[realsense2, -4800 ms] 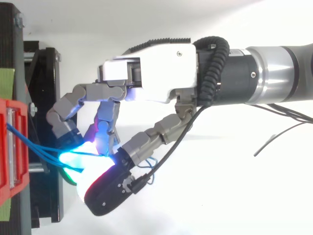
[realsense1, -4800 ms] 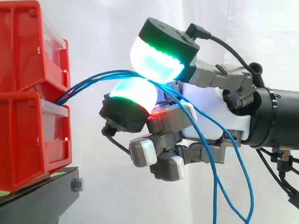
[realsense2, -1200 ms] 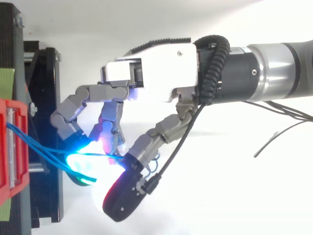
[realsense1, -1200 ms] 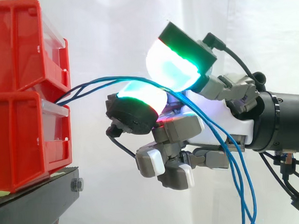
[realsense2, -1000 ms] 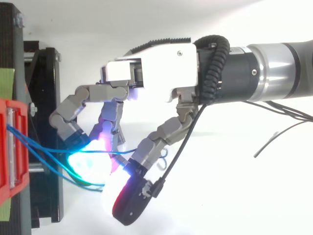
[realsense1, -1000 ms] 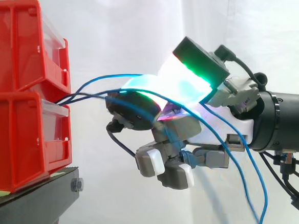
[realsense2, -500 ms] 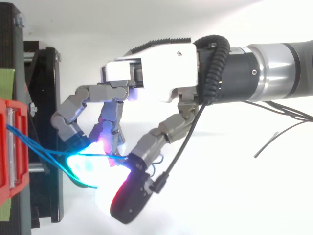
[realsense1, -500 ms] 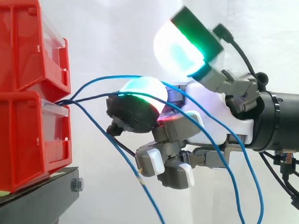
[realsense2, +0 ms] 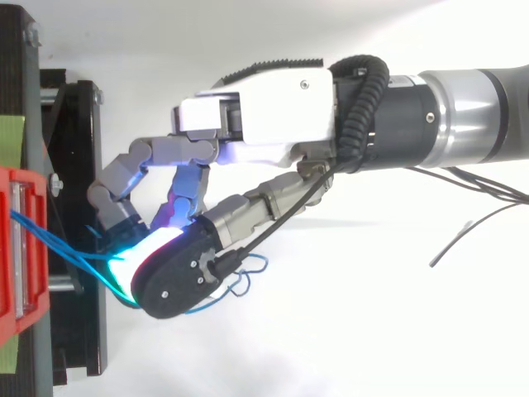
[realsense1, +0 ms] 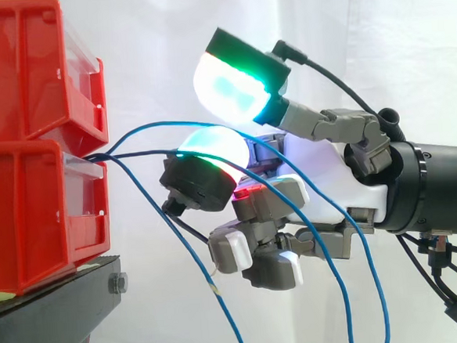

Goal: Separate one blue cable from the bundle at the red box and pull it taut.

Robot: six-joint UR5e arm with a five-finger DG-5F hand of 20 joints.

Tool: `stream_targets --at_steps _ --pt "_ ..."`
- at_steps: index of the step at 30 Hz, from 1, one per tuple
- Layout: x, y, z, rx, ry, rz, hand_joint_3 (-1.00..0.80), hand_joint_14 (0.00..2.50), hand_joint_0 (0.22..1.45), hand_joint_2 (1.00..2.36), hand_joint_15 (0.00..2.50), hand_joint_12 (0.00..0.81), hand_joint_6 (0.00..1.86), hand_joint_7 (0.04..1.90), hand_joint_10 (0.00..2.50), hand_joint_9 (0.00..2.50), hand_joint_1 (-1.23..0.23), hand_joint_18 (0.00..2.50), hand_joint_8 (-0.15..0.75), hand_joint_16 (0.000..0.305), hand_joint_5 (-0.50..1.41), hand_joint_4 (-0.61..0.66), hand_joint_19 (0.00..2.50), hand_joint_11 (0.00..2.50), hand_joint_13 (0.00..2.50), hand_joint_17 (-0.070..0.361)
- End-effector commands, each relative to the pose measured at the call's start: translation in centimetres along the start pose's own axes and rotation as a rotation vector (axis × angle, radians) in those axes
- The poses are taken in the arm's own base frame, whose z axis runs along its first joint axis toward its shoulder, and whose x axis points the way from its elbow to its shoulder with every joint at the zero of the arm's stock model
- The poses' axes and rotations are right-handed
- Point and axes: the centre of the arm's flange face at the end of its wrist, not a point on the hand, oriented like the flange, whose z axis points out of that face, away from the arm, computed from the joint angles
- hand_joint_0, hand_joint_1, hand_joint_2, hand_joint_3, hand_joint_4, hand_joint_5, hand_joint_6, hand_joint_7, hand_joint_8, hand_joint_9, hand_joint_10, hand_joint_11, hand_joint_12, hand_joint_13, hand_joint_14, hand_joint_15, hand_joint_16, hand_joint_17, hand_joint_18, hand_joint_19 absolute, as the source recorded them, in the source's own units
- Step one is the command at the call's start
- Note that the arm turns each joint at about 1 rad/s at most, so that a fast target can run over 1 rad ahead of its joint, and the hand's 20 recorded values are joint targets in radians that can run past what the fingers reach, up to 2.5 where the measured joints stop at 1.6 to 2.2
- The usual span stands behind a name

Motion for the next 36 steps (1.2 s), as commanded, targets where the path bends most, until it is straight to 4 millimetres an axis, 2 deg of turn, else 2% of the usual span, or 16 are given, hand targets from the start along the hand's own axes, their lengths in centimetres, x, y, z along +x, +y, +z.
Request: stream_targets --at_steps 1,4,8,12,15,17,21,36 --pt "-0.1 0.0 0.0 0.000 -0.001 0.000 -0.26 0.02 0.61 1.02 0.67 0.447 0.74 1.30 0.02 1.21 -0.51 1.11 0.409 0.058 -0.13 0.19 0.87 1.01 1.00 0.132" --pt "-0.2 0.0 -0.1 0.000 -0.002 0.000 -0.18 0.02 0.60 1.02 0.67 0.452 0.73 1.30 0.02 1.18 -0.56 1.11 0.409 0.059 -0.14 0.20 0.86 1.03 0.99 0.133" --pt "-0.4 0.2 -0.1 -0.002 -0.004 -0.002 -0.20 0.02 0.59 1.02 0.67 0.455 0.74 1.31 0.02 1.17 -0.61 1.11 0.411 0.060 -0.15 0.22 0.86 1.04 0.99 0.134" --pt "-0.7 1.9 -0.4 0.006 -0.006 -0.024 -0.26 0.02 0.59 1.02 0.66 0.453 0.74 1.33 0.02 1.17 -0.63 1.11 0.408 0.060 -0.16 0.23 0.85 1.04 0.99 0.134" --pt "-0.9 4.6 -1.9 0.104 0.007 -0.119 -0.26 0.02 0.59 1.02 0.66 0.450 0.75 1.32 0.02 1.17 -0.64 1.11 0.414 0.060 -0.16 0.22 0.85 1.05 0.99 0.134" --pt "-0.9 5.4 -2.6 0.151 0.017 -0.168 -0.26 0.02 0.59 1.02 0.66 0.451 0.75 1.34 0.02 1.17 -0.64 1.12 0.415 0.059 -0.16 0.23 0.85 1.04 0.99 0.134" --pt "-0.9 5.2 -3.4 0.209 0.026 -0.186 -0.25 0.02 0.59 1.02 0.67 0.451 0.76 1.35 0.02 1.15 -0.64 1.12 0.413 0.059 -0.16 0.22 0.85 1.06 0.99 0.134" --pt "-0.8 5.0 -3.4 0.228 -0.026 -0.124 -0.24 0.02 0.60 1.02 0.66 0.453 0.79 1.30 0.02 1.13 -0.66 1.11 0.416 0.059 -0.18 0.23 0.85 1.07 0.99 0.134"
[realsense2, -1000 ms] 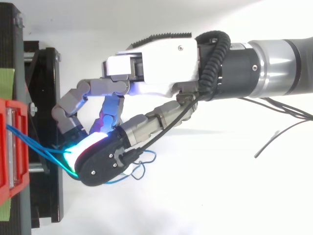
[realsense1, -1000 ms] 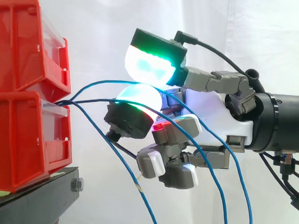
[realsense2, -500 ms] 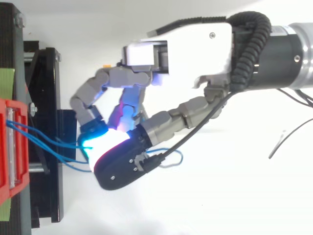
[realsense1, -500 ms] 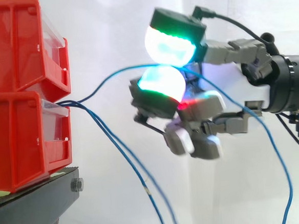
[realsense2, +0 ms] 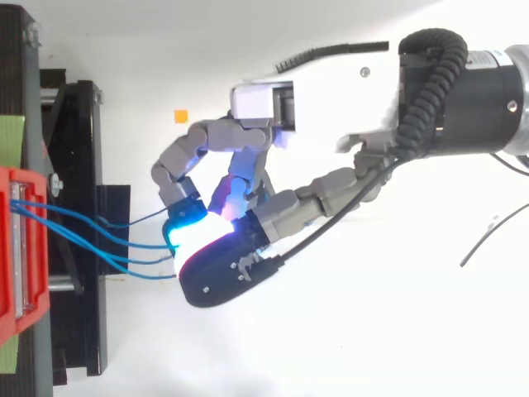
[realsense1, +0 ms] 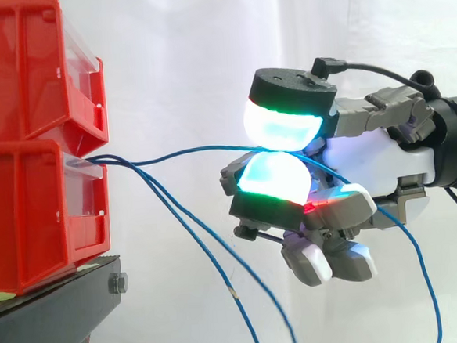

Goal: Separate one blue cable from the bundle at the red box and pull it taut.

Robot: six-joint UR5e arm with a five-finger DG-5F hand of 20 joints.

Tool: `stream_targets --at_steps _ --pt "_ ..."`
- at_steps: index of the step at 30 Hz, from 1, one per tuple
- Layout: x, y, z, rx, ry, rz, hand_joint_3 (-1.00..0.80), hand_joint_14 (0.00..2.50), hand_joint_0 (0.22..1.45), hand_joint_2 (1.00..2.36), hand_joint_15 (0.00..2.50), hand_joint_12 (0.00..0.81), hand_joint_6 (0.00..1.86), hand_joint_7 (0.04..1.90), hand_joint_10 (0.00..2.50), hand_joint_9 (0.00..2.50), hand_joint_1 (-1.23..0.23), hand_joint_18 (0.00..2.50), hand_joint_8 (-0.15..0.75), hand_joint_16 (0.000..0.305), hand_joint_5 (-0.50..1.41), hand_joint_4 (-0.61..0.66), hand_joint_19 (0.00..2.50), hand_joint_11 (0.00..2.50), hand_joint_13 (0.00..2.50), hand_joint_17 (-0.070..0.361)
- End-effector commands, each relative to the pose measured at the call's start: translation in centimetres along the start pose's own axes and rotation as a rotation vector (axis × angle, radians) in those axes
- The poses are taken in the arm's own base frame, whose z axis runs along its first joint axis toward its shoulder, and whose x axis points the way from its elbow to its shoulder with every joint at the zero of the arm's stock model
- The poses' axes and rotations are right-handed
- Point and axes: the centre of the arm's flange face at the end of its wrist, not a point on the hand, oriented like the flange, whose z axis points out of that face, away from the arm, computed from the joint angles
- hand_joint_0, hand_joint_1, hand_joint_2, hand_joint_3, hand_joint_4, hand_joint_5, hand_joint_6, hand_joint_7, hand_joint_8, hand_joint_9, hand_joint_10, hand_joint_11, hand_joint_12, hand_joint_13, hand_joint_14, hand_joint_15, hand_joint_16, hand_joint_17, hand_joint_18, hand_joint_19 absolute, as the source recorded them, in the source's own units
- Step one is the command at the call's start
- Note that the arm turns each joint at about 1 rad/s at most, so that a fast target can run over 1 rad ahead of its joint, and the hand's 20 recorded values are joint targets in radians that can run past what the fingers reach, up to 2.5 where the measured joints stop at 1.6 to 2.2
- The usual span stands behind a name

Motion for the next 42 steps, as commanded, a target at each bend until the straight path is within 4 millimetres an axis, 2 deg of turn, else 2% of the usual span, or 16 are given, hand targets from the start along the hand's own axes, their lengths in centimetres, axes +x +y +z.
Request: stream_targets --at_steps 1,8,13,21,30,35,39,42 --pt "-0.1 -0.1 0.0 0.010 -0.028 0.050 -0.24 0.02 0.60 1.02 0.67 0.450 0.79 1.30 0.02 1.13 -0.66 1.11 0.413 0.059 -0.18 0.23 0.85 1.07 0.99 0.133" --pt "-0.3 -0.2 0.0 0.016 -0.057 0.136 -0.31 0.02 0.60 1.02 0.66 0.450 0.79 1.28 0.02 1.13 -0.66 1.12 0.412 0.059 -0.18 0.24 0.85 1.06 0.99 0.133" --pt "-0.3 -2.3 -0.6 0.049 -0.122 0.211 -0.37 0.02 0.59 1.01 0.66 0.453 0.79 1.29 0.02 1.13 -0.65 1.12 0.413 0.059 -0.18 0.24 0.84 1.06 0.99 0.134" --pt "-0.3 -2.3 -0.3 0.015 -0.152 0.247 -0.43 0.02 0.57 1.01 0.66 0.455 0.79 1.28 0.02 1.13 -0.64 1.12 0.413 0.060 -0.18 0.24 0.84 1.07 0.99 0.135" --pt "-0.1 -2.6 -0.6 0.047 -0.182 0.270 -0.40 0.02 0.59 1.01 0.66 0.451 0.79 1.28 0.02 1.13 -0.63 1.12 0.412 0.059 -0.18 0.24 0.85 1.06 0.99 0.133" --pt "-0.1 -2.5 -0.5 0.042 -0.183 0.270 -0.45 0.02 0.57 1.00 0.66 0.454 0.79 1.28 0.02 1.15 -0.51 1.13 0.417 0.060 -0.17 0.24 0.85 1.04 1.00 0.135" --pt "-0.1 -2.6 -0.6 0.044 -0.184 0.270 -0.45 0.02 0.57 1.00 0.66 0.454 0.79 1.30 0.02 1.15 -0.51 1.13 0.415 0.060 -0.17 0.24 0.85 1.04 1.00 0.135" --pt "-0.1 -2.5 -0.5 0.042 -0.185 0.270 -0.34 0.02 0.61 1.01 0.66 0.454 0.79 1.30 0.02 1.15 -0.58 1.12 0.412 0.059 -0.17 0.23 0.86 1.04 1.00 0.133"
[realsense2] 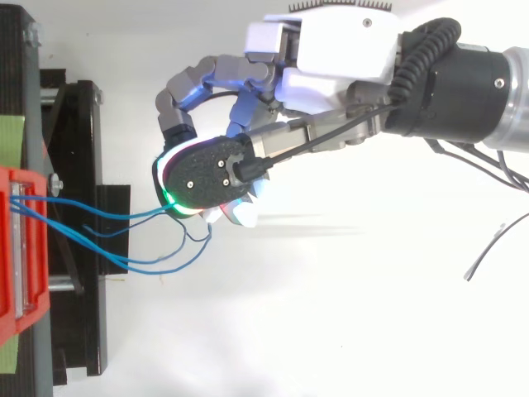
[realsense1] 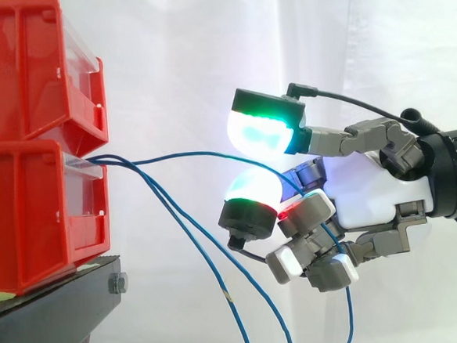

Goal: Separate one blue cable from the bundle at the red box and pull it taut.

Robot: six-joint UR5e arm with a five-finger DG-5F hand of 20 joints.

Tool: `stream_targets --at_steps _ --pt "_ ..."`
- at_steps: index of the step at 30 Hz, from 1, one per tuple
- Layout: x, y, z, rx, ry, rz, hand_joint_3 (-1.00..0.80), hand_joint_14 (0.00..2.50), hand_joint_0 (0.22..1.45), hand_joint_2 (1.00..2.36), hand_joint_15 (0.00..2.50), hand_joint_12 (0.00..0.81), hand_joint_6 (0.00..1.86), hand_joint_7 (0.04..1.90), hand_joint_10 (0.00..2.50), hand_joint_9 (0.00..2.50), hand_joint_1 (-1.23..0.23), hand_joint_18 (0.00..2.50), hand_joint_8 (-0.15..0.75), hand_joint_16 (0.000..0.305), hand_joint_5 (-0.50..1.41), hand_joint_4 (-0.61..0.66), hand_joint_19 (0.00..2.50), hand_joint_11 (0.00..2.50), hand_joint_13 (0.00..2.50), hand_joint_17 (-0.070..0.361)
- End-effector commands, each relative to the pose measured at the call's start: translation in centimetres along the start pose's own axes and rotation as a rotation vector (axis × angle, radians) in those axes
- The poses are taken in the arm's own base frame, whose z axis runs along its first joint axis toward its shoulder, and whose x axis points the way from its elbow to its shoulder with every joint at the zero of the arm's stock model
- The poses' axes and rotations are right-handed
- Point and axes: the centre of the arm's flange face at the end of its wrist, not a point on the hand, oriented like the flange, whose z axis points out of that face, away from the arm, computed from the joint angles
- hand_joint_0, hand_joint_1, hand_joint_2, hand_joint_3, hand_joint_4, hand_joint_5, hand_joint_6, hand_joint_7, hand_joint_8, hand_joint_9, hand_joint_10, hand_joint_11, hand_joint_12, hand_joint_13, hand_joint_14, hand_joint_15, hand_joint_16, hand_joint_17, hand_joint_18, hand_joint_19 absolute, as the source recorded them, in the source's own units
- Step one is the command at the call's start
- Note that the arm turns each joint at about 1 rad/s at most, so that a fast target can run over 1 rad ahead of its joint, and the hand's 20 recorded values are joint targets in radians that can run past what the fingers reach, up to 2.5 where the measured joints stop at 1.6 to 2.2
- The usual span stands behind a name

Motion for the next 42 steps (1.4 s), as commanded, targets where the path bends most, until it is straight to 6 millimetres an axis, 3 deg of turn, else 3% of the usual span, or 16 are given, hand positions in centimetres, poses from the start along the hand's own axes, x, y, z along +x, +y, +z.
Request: stream_targets --at_steps 1,6,9,13,16,20,30,42 --pt "0.0 0.0 0.0 0.000 0.001 0.000 -0.30 0.02 0.61 1.02 0.66 0.453 0.79 1.31 0.02 1.14 -0.60 1.12 0.412 0.059 -0.17 0.23 0.86 1.06 0.99 0.133" --pt "0.1 0.0 0.0 -0.002 0.001 0.000 -0.15 0.02 0.59 1.02 0.66 0.450 0.80 1.43 0.02 1.09 -0.66 1.11 0.408 0.060 -0.17 0.23 0.85 1.07 0.97 0.134" --pt "0.1 0.0 0.0 -0.002 0.002 0.000 -0.13 0.02 0.60 1.02 0.66 0.450 0.84 1.37 0.02 1.07 -0.70 1.10 0.412 0.060 -0.19 0.24 0.84 1.06 0.96 0.134" --pt "0.1 0.0 0.0 -0.002 0.001 0.000 -0.19 0.02 0.62 1.02 0.66 0.447 0.84 1.35 0.02 1.05 -0.73 1.09 0.398 0.059 -0.20 0.23 0.83 1.07 0.95 0.132" --pt "0.1 0.0 0.0 -0.002 -0.008 0.000 -0.33 0.02 0.61 1.01 0.65 0.447 0.84 1.30 0.02 1.05 -0.74 1.09 0.394 0.059 -0.20 0.23 0.83 1.06 0.95 0.132" --pt "0.3 -0.1 0.0 0.003 -0.010 -0.001 -0.49 0.02 0.58 1.00 0.66 0.447 0.83 1.25 0.02 1.09 -0.63 1.10 0.402 0.059 -0.19 0.24 0.83 1.06 0.97 0.133" --pt "0.5 -0.6 -0.2 0.007 -0.013 -0.005 -0.50 0.02 0.51 1.00 0.66 0.471 0.81 1.26 0.02 1.09 -0.64 1.14 0.422 0.064 -0.20 0.26 0.81 1.07 0.99 0.143" --pt "0.7 -1.0 0.0 -0.014 -0.025 -0.007 -0.50 0.02 0.49 1.00 1.00 0.485 0.83 1.20 0.01 1.13 -0.70 1.17 0.401 0.066 -0.23 0.27 0.79 1.52 1.16 0.147"
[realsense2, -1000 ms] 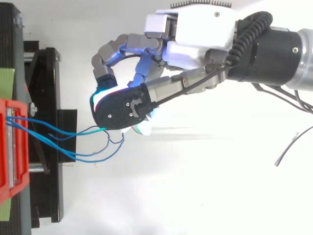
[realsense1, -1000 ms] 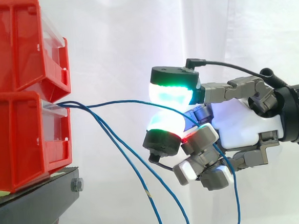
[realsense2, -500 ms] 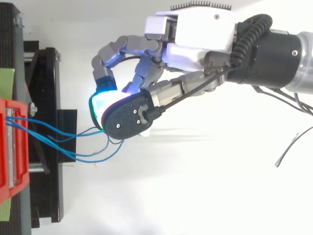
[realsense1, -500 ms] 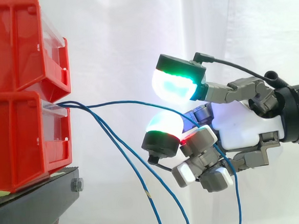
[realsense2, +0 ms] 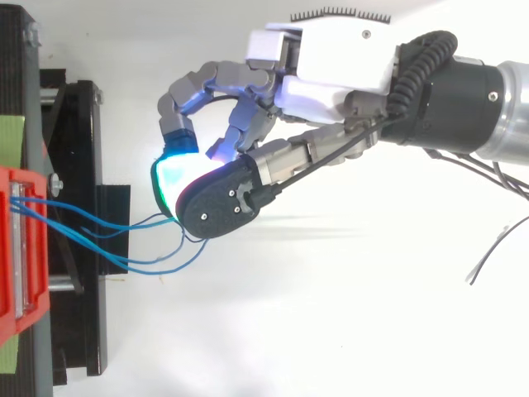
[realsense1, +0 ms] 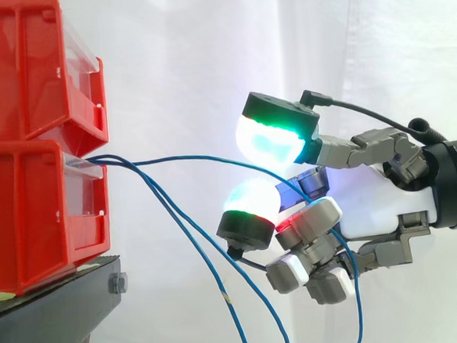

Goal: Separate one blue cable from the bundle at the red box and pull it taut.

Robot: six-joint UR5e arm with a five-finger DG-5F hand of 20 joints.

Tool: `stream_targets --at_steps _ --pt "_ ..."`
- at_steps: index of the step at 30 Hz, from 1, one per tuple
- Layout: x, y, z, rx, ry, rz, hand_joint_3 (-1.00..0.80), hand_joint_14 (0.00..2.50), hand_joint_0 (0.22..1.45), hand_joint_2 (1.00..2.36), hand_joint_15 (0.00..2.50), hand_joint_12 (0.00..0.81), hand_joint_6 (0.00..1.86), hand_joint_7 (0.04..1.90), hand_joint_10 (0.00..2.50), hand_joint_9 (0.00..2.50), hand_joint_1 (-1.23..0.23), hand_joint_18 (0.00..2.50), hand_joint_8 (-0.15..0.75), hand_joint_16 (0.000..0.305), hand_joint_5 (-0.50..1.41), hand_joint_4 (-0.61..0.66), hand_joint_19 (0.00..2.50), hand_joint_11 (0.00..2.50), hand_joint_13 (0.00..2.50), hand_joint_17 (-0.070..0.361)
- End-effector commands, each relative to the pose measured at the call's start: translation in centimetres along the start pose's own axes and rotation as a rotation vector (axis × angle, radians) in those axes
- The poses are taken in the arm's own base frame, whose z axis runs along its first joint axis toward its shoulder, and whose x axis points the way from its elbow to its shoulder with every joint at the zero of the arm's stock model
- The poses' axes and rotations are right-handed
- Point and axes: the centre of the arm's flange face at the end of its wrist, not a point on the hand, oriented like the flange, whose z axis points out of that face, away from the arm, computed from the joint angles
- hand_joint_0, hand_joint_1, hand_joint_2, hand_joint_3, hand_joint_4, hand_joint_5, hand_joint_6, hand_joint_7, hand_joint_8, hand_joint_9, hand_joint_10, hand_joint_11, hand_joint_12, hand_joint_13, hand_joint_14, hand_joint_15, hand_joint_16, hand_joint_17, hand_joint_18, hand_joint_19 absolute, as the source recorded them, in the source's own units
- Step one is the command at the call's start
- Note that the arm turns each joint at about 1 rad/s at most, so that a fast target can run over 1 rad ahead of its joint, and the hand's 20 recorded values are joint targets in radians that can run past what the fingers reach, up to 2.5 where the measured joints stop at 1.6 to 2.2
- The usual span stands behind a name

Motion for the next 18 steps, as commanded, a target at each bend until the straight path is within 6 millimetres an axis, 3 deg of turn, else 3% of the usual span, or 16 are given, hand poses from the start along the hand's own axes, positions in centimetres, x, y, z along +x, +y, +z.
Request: stream_targets --at_steps 1,17,18 --pt "0.1 0.0 0.0 -0.001 0.001 -0.004 -0.50 0.02 0.49 1.00 1.03 0.483 0.83 1.20 0.01 1.13 -0.69 1.17 0.399 0.066 -0.23 0.28 0.79 1.54 1.17 0.148" --pt "1.0 0.4 0.3 -0.033 0.011 -0.087 -0.50 0.02 0.49 1.00 1.24 0.473 0.84 1.18 0.00 1.14 -0.68 1.19 0.394 0.066 -0.23 0.28 0.80 1.78 1.26 0.149" --pt "1.1 0.3 0.4 -0.035 0.011 -0.092 -0.50 0.02 0.49 1.00 1.26 0.476 0.84 1.17 0.11 1.13 -0.68 1.19 0.398 0.067 -0.23 0.28 0.80 1.75 1.28 0.150"
